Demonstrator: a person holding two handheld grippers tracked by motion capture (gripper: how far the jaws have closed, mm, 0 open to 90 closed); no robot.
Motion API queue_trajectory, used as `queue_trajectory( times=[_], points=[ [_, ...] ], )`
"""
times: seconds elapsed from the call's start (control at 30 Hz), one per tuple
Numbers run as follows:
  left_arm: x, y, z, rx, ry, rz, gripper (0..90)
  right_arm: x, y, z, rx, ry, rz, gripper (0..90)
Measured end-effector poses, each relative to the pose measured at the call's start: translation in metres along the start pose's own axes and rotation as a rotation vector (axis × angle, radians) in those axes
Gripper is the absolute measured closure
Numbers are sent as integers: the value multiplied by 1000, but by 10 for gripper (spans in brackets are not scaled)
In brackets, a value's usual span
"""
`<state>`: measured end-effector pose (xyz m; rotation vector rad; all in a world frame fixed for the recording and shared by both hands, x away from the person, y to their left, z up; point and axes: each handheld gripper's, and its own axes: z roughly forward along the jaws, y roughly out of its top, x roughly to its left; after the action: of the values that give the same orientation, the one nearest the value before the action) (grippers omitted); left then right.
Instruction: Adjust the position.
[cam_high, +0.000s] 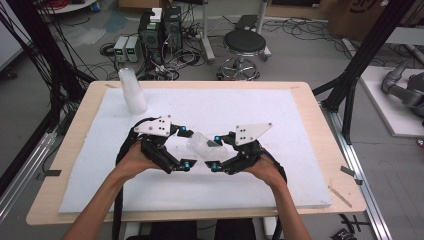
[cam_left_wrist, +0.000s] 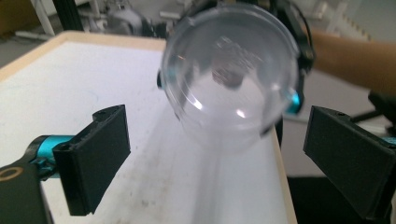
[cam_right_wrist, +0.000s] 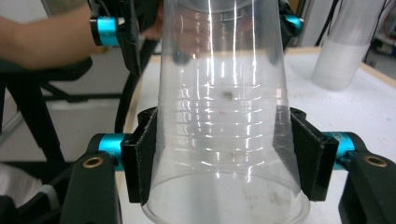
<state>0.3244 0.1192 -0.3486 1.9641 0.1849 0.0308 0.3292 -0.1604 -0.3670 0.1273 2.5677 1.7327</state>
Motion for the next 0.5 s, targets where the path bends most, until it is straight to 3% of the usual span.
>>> queue_trajectory(
  times=[0.1,0.27,0.43,0.5],
  points=[
    [2,5,-2,124,16,6,72,-2,8,-6,61,3,5,348],
    [6,13,-1,371,92,27,73,-7,20,-7,203,35,9,347],
    [12,20,-1,491,63,12,78,-11,31,-1,386,56,-4,347],
    [13,22,-1,529,49,3,78,-12,34,1,427,57,-5,347]
  ],
)
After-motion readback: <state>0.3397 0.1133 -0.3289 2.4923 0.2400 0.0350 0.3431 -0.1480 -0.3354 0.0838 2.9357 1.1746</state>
